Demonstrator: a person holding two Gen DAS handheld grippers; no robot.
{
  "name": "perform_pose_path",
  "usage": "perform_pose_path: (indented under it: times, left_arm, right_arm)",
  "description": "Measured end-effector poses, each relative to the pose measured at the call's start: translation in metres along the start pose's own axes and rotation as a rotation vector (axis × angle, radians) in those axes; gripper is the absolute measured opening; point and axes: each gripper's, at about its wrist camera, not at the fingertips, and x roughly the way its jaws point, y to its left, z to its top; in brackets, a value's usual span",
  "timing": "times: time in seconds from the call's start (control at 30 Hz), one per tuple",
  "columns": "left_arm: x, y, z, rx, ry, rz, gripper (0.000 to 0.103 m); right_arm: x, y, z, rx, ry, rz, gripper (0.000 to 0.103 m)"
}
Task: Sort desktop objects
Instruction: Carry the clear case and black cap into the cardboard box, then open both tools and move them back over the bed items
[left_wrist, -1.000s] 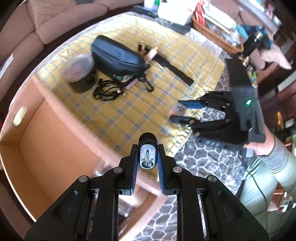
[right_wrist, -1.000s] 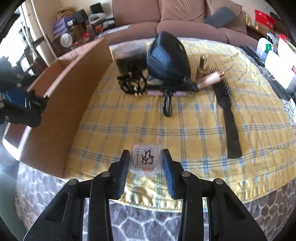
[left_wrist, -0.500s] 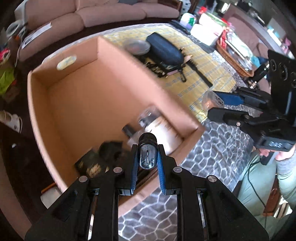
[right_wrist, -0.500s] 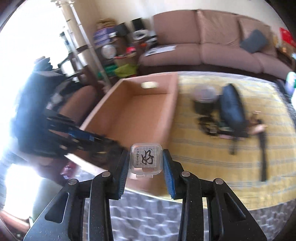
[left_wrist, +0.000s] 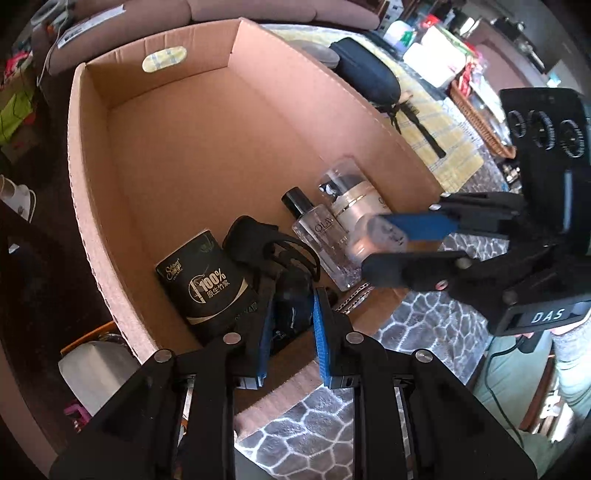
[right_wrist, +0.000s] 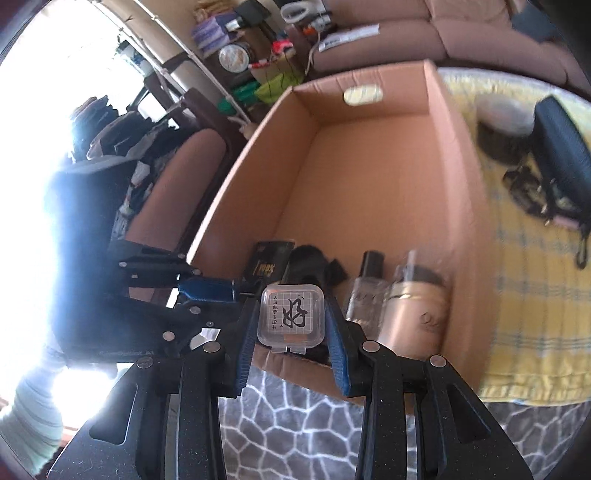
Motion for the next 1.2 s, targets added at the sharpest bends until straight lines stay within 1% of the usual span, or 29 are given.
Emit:
perform_pose_path:
  times: [0.07,0.1,0.13,0.2,0.27,0.37,0.47,0.53,0.57,0.6,0.63,0.67,0.73,0.77,0.8,0.83,0.87,1.0,1.03,1.07,1.2]
  left_arm:
    - [-0.001,0.002,0.000,-0.002,-0.004,-0.002,0.025]
    - [-0.003,0.004,-0.001,-0.013,-0.012,-0.003,0.035]
    - [-0.004,0.006,0.000,-0.020,-0.017,-0.005,0.041]
    - [-0.008,0.010,0.000,-0.040,-0.033,-0.002,0.042]
    - [-0.014,0.013,0.001,-0.061,-0.051,-0.013,0.044]
    - [-0.024,0.015,0.000,-0.073,-0.075,-0.018,0.051]
    - [-0.031,0.014,0.000,-0.071,-0.089,-0.017,0.055]
    - [-0.037,0.011,0.000,-0.070,-0.102,-0.012,0.065]
    - [-0.040,0.009,0.000,-0.070,-0.108,-0.014,0.067]
    - [-0.042,0.007,0.000,-0.069,-0.114,-0.017,0.072]
    - [-0.045,0.005,0.000,-0.068,-0.122,-0.019,0.076]
    - [-0.047,0.003,0.000,-0.066,-0.128,-0.022,0.079]
    - [-0.051,-0.001,-0.001,-0.053,-0.138,-0.029,0.088]
    - [-0.052,-0.004,-0.001,-0.051,-0.142,-0.027,0.092]
    - [-0.053,-0.006,-0.001,-0.049,-0.144,-0.024,0.101]
    - [-0.054,-0.008,-0.001,-0.049,-0.144,-0.024,0.103]
    - [-0.054,-0.010,-0.002,-0.049,-0.145,-0.026,0.103]
    - [-0.055,-0.017,-0.002,-0.063,-0.163,-0.025,0.103]
    - [-0.055,-0.019,-0.002,-0.068,-0.165,-0.031,0.103]
    - [-0.054,-0.021,-0.002,-0.071,-0.166,-0.034,0.103]
    - [-0.049,-0.038,0.003,-0.048,-0.159,-0.024,0.103]
  right_arm:
    - [0.002,-0.001,0.001,0.010,0.007,0.006,0.038]
    - [0.002,-0.001,0.001,0.011,0.010,0.007,0.038]
    - [0.002,-0.003,0.002,0.015,0.013,0.007,0.038]
    - [0.003,-0.004,0.003,0.027,0.014,0.009,0.039]
    - [0.003,-0.004,0.004,0.031,0.014,0.003,0.043]
    - [0.005,-0.003,0.005,0.035,0.022,0.007,0.049]
    - [0.004,-0.002,0.006,0.034,0.014,0.006,0.049]
    - [0.000,-0.001,0.007,0.038,-0.002,0.012,0.050]
    - [-0.003,0.000,0.007,0.040,-0.011,0.015,0.053]
    - [-0.006,0.000,0.007,0.040,-0.021,0.015,0.055]
    - [-0.009,0.001,0.007,0.039,-0.027,0.013,0.060]
    - [-0.013,0.002,0.007,0.034,-0.036,0.004,0.063]
    - [-0.020,0.003,0.008,0.025,-0.049,-0.013,0.064]
    - [-0.025,0.004,0.007,0.022,-0.058,-0.019,0.067]
    - [-0.029,0.004,0.006,0.021,-0.066,-0.024,0.069]
    - [-0.034,0.004,0.005,0.020,-0.077,-0.031,0.075]
    - [-0.037,0.003,0.004,0.019,-0.086,-0.038,0.080]
    - [-0.054,-0.004,-0.003,0.023,-0.121,-0.084,0.090]
    - [-0.056,-0.008,-0.006,0.032,-0.124,-0.085,0.096]
    - [-0.058,-0.010,-0.007,0.038,-0.127,-0.083,0.100]
    - [-0.072,-0.025,-0.017,0.069,-0.152,-0.106,0.102]
